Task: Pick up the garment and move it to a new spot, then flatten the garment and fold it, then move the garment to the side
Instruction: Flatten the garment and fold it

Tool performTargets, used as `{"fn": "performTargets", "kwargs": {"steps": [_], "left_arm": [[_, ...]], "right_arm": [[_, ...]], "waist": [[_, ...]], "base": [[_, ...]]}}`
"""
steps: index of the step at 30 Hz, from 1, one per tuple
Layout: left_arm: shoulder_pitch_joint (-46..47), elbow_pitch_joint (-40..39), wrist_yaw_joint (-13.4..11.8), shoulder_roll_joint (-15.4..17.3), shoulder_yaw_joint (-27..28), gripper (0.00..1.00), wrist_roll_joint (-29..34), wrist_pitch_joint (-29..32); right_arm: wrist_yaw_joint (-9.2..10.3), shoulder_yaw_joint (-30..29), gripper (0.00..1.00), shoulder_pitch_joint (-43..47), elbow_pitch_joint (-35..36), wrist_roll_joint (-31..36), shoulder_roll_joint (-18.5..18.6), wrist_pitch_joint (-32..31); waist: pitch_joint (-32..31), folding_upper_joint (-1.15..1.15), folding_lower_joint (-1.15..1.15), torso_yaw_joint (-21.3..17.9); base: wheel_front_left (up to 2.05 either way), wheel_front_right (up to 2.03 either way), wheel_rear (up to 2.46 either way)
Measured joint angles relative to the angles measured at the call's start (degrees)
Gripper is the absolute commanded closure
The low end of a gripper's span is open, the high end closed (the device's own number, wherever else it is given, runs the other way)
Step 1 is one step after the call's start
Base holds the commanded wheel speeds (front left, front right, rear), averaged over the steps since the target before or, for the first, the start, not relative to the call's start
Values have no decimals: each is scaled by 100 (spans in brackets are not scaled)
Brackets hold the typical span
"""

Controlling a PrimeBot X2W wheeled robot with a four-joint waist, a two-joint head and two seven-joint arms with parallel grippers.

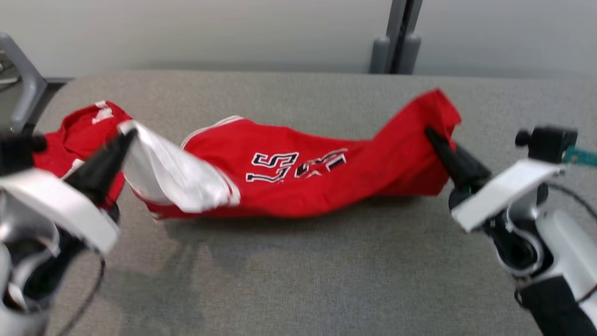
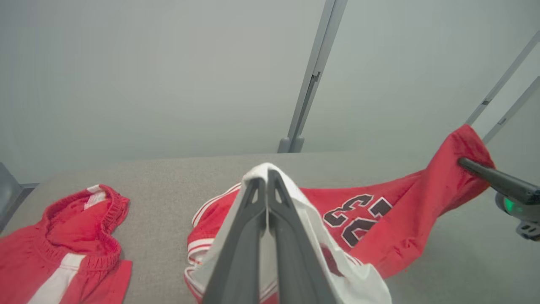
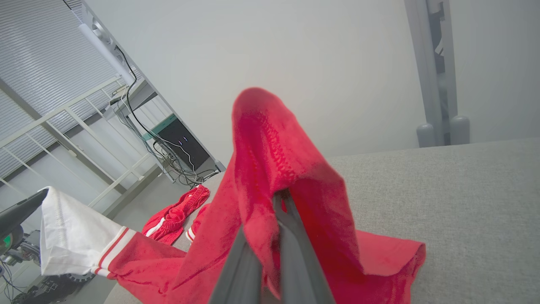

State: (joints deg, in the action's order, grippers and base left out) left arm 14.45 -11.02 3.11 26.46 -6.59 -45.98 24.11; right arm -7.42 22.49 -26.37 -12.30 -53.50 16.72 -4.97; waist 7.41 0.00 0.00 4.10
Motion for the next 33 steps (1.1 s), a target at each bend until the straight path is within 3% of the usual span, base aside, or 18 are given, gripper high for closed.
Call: {"fn": "performTargets", "kwargs": {"steps": [7,16,21,26,33], "left_arm": [[2501,1564,337,180,-216,100,91,-1],[5565,3220,422,222,-545,100,312,-556],[6931,4005,431,359,-890,100,468,-905],[8095,4519,433,470,-1577,100,769,-1448],[9327,5248,434,276,-1866,100,761,-2662]], "right_arm": [[0,-149,100,-1667,-411,-148,-213,-245],[0,-252,100,-4169,-1333,-189,-452,-42],[0,-368,100,-5485,-1838,-381,-679,382],[0,-441,100,-6670,-2347,-425,-812,962],[0,-575,100,-7753,-3032,-352,-808,1785]], "waist": [[826,0,0,-147],[2038,0,0,-299],[2655,0,0,-393],[3113,0,0,-488],[3317,0,0,-468]], "base": [[0,0,0],[0,0,0],[0,0,0],[0,0,0],[0,0,0]]}}
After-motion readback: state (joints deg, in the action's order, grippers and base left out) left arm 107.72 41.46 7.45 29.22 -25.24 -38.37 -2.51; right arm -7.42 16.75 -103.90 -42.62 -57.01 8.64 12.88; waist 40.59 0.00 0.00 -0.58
